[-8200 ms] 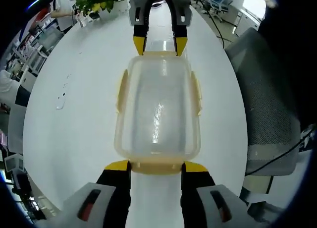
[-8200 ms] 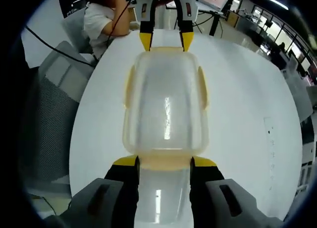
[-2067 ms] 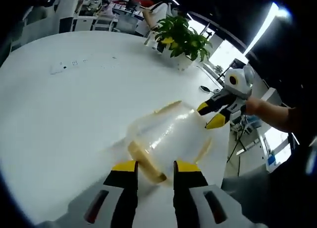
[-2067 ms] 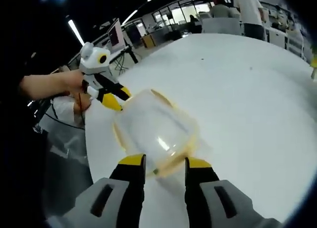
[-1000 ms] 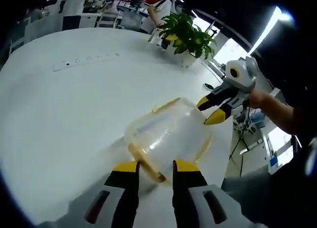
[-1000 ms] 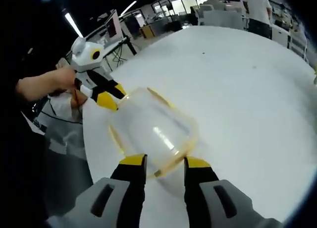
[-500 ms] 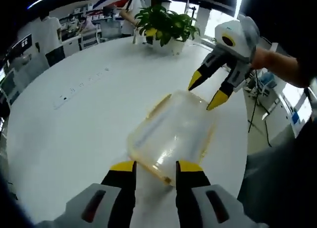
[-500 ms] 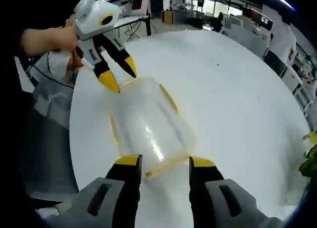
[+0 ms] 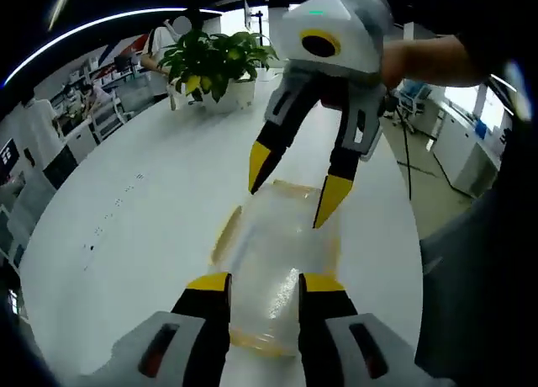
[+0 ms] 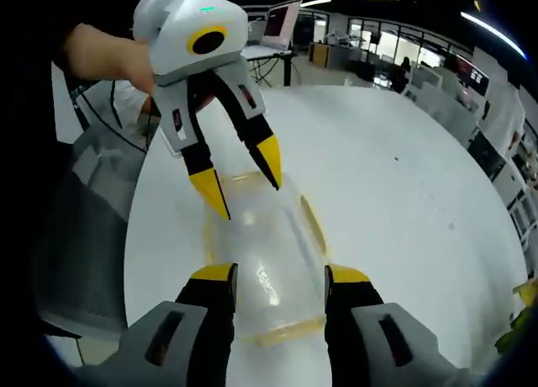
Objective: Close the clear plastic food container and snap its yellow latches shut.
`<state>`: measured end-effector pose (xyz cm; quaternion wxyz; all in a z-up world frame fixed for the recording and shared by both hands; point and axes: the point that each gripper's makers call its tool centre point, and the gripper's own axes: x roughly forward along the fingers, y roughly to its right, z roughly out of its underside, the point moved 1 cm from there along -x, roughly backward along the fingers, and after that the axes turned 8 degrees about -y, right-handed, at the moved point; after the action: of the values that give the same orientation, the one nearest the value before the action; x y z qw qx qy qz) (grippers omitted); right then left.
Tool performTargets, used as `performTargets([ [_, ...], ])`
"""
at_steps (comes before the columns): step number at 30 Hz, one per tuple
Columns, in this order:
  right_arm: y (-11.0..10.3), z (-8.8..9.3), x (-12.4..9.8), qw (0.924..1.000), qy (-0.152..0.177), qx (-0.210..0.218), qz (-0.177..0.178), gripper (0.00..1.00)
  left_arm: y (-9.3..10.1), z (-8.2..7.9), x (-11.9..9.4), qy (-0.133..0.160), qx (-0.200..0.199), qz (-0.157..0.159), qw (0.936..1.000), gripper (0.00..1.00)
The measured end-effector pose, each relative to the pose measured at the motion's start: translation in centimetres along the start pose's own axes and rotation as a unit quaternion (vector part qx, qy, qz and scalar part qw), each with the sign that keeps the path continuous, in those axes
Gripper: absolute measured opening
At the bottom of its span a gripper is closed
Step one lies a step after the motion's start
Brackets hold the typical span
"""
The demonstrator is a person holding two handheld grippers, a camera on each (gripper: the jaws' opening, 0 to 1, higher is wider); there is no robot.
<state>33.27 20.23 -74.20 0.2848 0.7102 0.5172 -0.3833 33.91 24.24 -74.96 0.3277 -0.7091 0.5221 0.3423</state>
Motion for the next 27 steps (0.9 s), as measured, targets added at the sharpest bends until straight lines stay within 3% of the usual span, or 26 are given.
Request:
performTargets([
  [9,0.1,-1.3,1.3,0.9997,0.001,-0.020,-0.013,0.40,1.4,-0.9,0.4,0.011,0.013,0.020,0.9997,0.29],
  [12,0.6,-1.3,1.5,0.9997,-0.002,-0.022,-0.012,0.40,1.6,-0.8,0.5,0.010,0.013,0.020,0.9997,0.34],
  [16,0.7,-1.4,1.7,0.9994,-0.001,-0.026,-0.023,0.41,2.1,-1.0,0.6,0.020,0.035,0.011,0.9991,0.53],
  [22,1.4,-0.9,2.4,0.9968,-0.039,-0.054,-0.046,0.46,3.0,-0.4,1.6,-0.008,0.060,0.008,0.9982,0.52],
  [26,1.5,-0.6,2.8,0.9916,-0.076,-0.071,-0.078,0.45,2.6,0.0,2.1,-0.027,0.073,-0.012,0.9969,0.50],
  [27,1.7,-0.3,3.0,0.9883,-0.097,-0.081,-0.085,0.45,2.5,-0.3,2.1,-0.018,0.085,-0.016,0.9961,0.50],
])
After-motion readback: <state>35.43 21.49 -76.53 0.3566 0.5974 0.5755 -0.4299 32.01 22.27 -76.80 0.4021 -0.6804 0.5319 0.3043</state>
